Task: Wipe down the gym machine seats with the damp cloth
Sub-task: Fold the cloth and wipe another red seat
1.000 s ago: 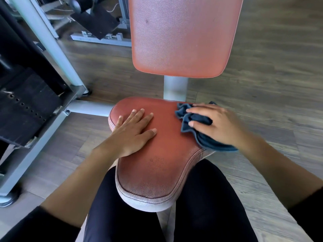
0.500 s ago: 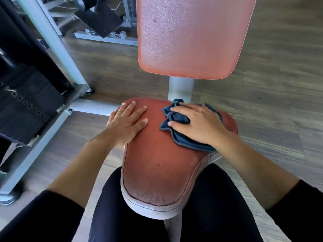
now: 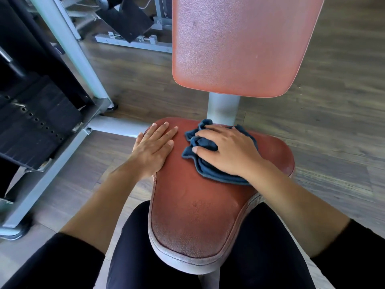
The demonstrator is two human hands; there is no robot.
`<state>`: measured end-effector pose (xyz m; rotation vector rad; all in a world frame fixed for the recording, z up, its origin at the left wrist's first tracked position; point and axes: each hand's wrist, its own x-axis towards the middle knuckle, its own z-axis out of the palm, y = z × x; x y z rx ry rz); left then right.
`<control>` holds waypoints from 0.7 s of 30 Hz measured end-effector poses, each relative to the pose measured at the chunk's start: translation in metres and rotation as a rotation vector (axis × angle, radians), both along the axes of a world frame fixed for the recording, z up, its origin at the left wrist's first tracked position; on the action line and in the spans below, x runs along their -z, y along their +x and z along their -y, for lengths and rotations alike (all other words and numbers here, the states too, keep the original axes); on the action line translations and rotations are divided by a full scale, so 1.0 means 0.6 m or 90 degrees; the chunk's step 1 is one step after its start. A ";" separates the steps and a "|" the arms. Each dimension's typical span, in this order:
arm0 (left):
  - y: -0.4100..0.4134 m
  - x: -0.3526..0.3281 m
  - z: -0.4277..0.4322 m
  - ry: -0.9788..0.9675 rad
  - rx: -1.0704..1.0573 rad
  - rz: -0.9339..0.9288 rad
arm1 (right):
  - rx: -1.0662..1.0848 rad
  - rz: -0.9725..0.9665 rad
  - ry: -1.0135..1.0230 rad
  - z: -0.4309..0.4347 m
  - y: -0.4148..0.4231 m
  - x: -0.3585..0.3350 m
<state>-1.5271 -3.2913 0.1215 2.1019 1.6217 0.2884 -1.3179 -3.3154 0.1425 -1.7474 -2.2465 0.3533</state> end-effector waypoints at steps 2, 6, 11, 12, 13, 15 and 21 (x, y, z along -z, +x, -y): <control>0.000 0.002 -0.001 0.005 -0.002 0.010 | 0.020 0.027 -0.005 -0.028 -0.006 0.003; 0.001 0.004 -0.005 0.010 -0.015 0.019 | 0.015 0.046 0.006 -0.031 -0.017 0.012; 0.000 0.008 -0.013 0.010 -0.023 0.034 | -0.037 0.035 -0.027 0.020 -0.046 -0.008; -0.001 0.007 -0.014 0.001 -0.024 0.044 | -0.046 0.033 -0.026 0.031 -0.052 -0.013; -0.002 0.006 -0.014 -0.007 -0.025 0.050 | -0.052 0.031 -0.024 0.040 -0.058 -0.017; -0.001 0.005 -0.015 -0.015 -0.022 0.048 | -0.066 0.019 -0.029 0.053 -0.063 -0.022; -0.003 -0.014 -0.020 -0.095 0.011 0.015 | -0.006 -0.218 -0.044 0.055 -0.014 -0.048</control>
